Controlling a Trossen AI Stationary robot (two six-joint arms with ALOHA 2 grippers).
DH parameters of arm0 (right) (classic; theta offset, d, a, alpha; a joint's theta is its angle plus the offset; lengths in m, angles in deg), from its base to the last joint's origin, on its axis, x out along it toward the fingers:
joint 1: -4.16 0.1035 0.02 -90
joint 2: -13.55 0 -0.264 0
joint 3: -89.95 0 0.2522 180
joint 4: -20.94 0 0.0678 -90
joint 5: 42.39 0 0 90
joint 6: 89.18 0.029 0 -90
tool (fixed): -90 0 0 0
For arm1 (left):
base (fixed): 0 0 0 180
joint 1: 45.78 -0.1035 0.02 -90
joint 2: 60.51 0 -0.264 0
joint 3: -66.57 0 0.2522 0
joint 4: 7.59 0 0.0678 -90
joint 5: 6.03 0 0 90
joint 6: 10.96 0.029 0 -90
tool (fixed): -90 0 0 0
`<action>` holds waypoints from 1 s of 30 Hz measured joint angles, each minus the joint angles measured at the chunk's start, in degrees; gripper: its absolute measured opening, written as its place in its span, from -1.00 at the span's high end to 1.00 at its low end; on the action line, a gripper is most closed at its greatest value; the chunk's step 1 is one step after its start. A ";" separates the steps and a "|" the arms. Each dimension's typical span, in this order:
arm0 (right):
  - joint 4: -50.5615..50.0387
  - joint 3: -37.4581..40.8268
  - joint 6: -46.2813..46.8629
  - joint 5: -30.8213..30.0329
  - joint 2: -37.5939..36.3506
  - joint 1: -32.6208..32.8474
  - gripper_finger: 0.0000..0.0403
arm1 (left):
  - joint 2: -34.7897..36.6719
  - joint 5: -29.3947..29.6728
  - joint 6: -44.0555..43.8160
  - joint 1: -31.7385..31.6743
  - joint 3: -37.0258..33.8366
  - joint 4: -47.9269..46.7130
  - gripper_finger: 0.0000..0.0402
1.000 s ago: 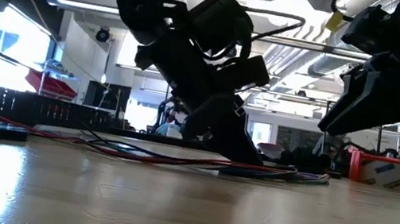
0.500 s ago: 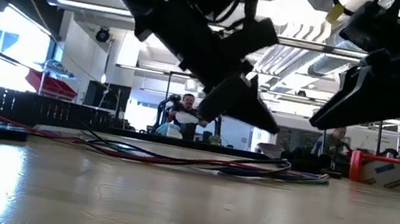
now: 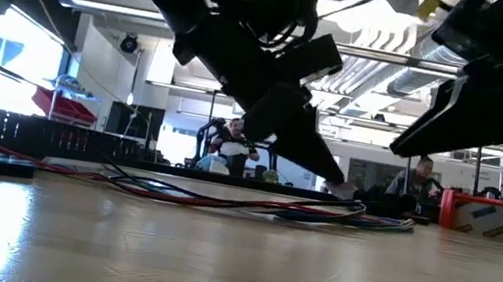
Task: Ziptie cables
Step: Wrap the cable wires with the black zip tie
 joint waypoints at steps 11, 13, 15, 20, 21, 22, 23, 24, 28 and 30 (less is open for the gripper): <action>-0.56 -0.07 -1.62 -2.35 -1.52 0.79 0.31 | -4.37 6.20 0.58 -0.77 0.09 0.92 0.18; -0.54 -0.06 -1.63 -2.38 -1.52 0.79 0.31 | -4.66 6.77 0.51 -0.81 0.11 1.21 0.18; -0.42 -0.07 -1.63 -2.39 -1.52 0.79 0.31 | -5.12 6.91 0.83 -0.83 0.13 1.58 0.19; 1.07 -0.04 -1.69 -3.47 -1.52 0.79 0.31 | -5.14 4.74 1.37 -0.94 0.13 1.17 0.47; 1.50 -0.07 -1.82 -3.48 -1.52 0.79 0.31 | -5.14 4.37 1.63 -0.95 0.13 1.04 0.56; 1.78 -0.05 -2.01 -3.46 -1.52 0.79 0.31 | -5.16 4.19 2.02 -0.93 0.13 0.94 0.66; 2.14 -0.05 -2.17 -3.51 -1.52 0.79 0.31 | -5.18 4.07 2.44 -0.89 0.13 0.87 0.76; 2.44 -0.07 -2.30 -3.51 -1.52 0.79 0.31 | -5.20 3.91 2.88 -0.87 0.13 0.82 0.86; 1.13 -0.07 0.13 -5.25 -1.52 0.76 0.31 | -4.58 9.42 4.12 0.11 0.06 0.87 0.96; -1.97 -0.07 3.87 -7.77 -1.52 -0.03 0.31 | -3.29 15.95 6.68 1.18 -0.11 0.28 0.98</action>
